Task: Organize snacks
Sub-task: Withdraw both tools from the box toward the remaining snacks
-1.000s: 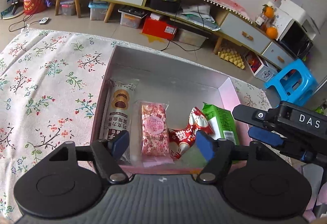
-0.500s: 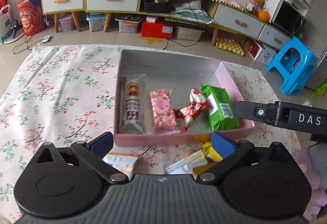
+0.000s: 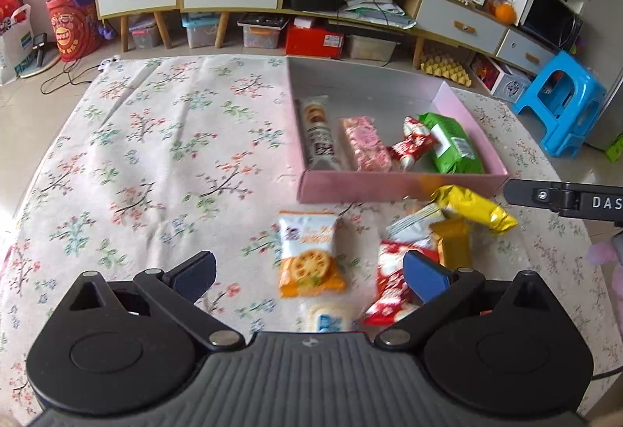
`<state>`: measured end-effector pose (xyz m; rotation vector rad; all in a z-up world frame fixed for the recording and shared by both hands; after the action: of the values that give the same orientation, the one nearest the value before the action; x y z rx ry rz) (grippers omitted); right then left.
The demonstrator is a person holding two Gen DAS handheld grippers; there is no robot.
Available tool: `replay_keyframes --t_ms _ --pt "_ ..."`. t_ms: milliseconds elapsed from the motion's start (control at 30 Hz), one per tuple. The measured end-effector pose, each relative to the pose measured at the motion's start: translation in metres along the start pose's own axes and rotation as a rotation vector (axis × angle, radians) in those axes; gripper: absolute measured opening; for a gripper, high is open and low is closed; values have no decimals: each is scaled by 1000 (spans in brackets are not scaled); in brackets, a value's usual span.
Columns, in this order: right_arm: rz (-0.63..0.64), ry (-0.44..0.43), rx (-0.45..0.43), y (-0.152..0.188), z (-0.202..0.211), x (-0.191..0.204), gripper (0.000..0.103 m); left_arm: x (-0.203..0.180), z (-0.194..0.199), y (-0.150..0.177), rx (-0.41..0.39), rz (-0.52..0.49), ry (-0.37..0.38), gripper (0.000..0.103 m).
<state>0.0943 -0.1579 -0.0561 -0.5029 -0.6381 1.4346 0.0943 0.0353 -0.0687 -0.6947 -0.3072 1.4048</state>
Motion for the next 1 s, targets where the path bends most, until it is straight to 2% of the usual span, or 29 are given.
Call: replay_keyframes --t_ms 233,367,533,767,1000 --pt "68 -4 11 20 6 14 92 24 11 25 23 -28 -6 102" --pt "117 5 11 28 10 23 92 42 16 37 40 -12 -14 102" --pt "118 -5 37 34 12 30 93 53 19 45 51 -4 4 102" --pt "74 -22 87 38 8 37 93 38 14 54 72 -51 42 102" --pt "101 -2 140 51 -8 42 93 14 2 62 101 -127 66 101"
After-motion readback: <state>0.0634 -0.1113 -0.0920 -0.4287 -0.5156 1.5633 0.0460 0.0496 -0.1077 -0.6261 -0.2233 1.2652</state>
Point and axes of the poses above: each gripper's, at about its wrist camera, not at the fingertips, and z roughly against the way its jaws point, x to its left, y to its underside, the point moved 6 cm from there along -z, roughly the way its jaws point, and after that the axes turned 5 degrees about y, right-handed, at the moved point
